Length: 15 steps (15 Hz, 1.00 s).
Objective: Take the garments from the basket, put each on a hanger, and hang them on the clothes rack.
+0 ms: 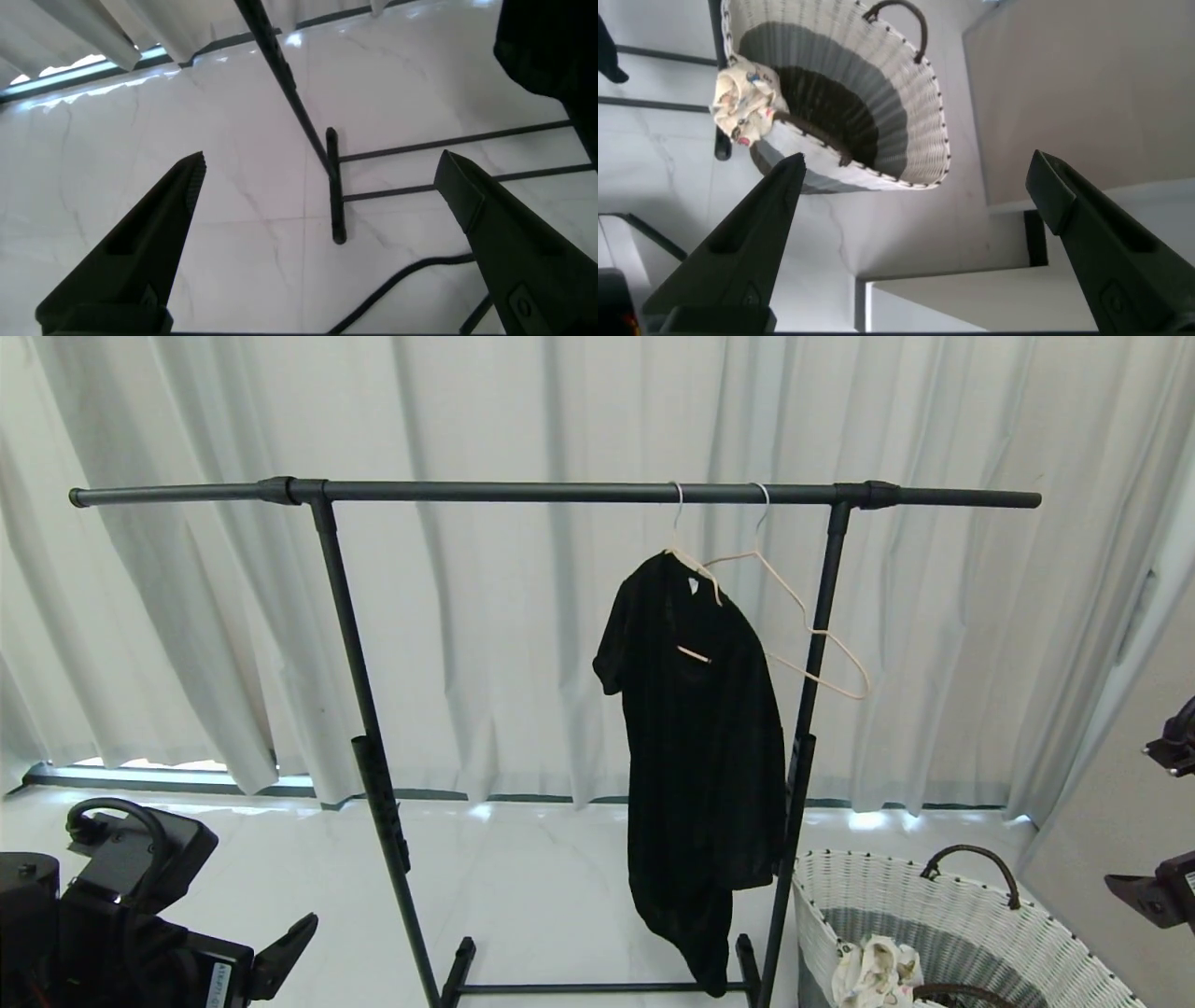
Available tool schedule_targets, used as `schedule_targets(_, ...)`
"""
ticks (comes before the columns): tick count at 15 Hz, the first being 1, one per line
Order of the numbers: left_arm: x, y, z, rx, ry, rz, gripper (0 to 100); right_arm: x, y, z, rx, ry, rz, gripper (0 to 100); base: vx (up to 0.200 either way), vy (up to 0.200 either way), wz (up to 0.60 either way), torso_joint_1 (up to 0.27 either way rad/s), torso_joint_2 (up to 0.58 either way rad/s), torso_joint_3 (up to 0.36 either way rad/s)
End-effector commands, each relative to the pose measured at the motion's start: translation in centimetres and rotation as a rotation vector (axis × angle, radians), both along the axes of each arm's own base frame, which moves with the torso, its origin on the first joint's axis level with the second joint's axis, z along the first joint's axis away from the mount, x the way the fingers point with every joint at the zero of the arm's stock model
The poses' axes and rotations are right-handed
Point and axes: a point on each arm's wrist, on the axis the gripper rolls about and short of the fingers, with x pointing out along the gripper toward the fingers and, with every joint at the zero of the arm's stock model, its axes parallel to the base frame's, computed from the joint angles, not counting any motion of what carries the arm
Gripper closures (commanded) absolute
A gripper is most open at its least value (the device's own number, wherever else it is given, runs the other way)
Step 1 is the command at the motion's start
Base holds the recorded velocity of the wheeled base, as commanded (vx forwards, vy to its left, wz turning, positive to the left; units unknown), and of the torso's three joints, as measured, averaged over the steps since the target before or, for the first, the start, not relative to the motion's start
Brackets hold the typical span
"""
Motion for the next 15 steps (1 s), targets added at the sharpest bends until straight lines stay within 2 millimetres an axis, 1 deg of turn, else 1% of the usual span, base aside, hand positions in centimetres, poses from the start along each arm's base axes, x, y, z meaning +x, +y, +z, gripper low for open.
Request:
schedule_targets(1,0.0,0.0,0.0,0.001,0.0,0.001,0,0.2,0.1,-0.3,-0.005,0.015,0.001,0,0.0,0.0,0.0,-0.188,0.47,0.29)
schedule_targets(7,0.0,0.0,0.0,-0.001,-0.003,-0.003,0,0.3,0.1,-0.5,-0.017,0.029,0.009,0,0.0,0.0,0.0,-0.172,0.46,0.296)
schedule_targets(9,0.0,-0.1,0.0,-0.002,-0.003,-0.012,0,0.6,0.2,-1.8,-0.029,0.06,0.015,0,0.0,0.0,0.0,-0.095,0.31,0.205)
schedule_targets(11,-0.1,-0.8,0.0,-0.005,0.001,-0.063,0,1.6,0.6,-4.2,-0.023,0.03,0.031,0,0.0,0.0,0.0,-0.036,0.1,0.073)
schedule_targets(12,-0.1,-1.0,0.1,-0.012,-0.001,-0.08,0,2.1,0.7,-5.1,-0.03,0.008,0.068,0,0.0,0.0,0.0,0.0,0.0,0.0)
schedule_targets(13,0.1,-1.4,0.2,-0.036,-0.005,-0.091,0,2.4,0.8,-5.6,-0.051,-0.001,0.137,0,0.2,0.0,0.0,-0.002,0.02,0.022)
schedule_targets(15,0.4,-2.0,0.5,-0.07,-0.008,-0.105,0,2.7,0.8,-6.0,-0.082,0.025,0.233,0,0.2,0.0,0.0,-0.01,0.01,0.005)
